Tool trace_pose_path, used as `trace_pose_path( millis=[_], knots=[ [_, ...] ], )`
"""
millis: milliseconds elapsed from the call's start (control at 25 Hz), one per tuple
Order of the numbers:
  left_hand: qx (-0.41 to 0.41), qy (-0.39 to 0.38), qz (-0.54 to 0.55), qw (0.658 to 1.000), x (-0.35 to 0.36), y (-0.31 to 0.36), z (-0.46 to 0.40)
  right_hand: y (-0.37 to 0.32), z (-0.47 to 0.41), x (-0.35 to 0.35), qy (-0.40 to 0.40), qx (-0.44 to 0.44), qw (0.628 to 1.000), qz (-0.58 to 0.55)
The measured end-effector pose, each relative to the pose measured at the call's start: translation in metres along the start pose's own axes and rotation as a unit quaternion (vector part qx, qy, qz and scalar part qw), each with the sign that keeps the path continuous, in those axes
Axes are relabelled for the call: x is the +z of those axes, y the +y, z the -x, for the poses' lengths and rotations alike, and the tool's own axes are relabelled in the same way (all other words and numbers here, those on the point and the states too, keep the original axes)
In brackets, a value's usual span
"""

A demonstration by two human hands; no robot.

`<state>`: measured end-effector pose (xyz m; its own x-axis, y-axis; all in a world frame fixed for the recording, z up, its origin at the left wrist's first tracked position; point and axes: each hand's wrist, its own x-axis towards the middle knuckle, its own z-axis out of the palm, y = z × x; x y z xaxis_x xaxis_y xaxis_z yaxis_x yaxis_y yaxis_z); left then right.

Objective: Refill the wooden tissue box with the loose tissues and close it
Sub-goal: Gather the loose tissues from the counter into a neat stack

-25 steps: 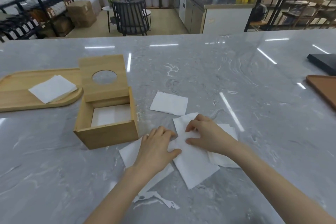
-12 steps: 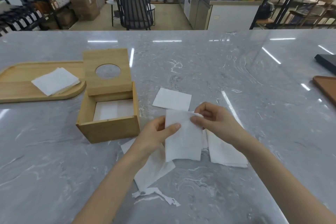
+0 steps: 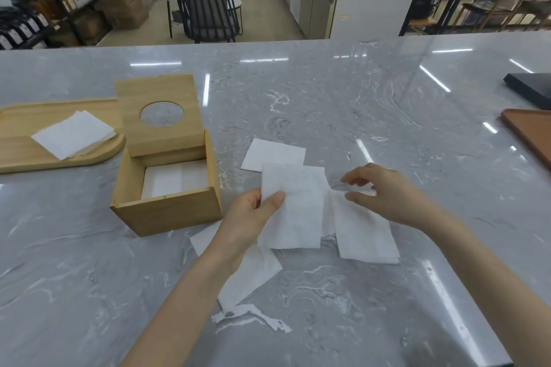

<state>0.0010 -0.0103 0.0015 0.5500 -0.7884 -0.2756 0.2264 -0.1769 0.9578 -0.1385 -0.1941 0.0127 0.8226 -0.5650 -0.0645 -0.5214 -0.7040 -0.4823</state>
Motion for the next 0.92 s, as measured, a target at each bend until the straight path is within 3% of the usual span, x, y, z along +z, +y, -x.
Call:
trace_pose_path(
  millis=[160,480,800,920],
  knots=[
    [-0.002,0.007,0.011,1.0,0.002,-0.001,-0.002,0.015,-0.003,0.005,-0.059,0.082,0.989,0.107],
    [-0.009,0.001,0.006,1.0,0.004,-0.005,-0.001,0.019,-0.013,0.007,-0.079,0.103,0.987,0.091],
    [-0.018,0.019,0.047,0.999,0.004,-0.008,0.001,0.011,0.002,0.003,-0.012,0.059,0.997,-0.053],
    [-0.028,0.021,0.058,0.998,0.002,-0.009,0.001,-0.002,0.011,-0.022,-0.004,0.022,0.984,-0.174]
  ],
)
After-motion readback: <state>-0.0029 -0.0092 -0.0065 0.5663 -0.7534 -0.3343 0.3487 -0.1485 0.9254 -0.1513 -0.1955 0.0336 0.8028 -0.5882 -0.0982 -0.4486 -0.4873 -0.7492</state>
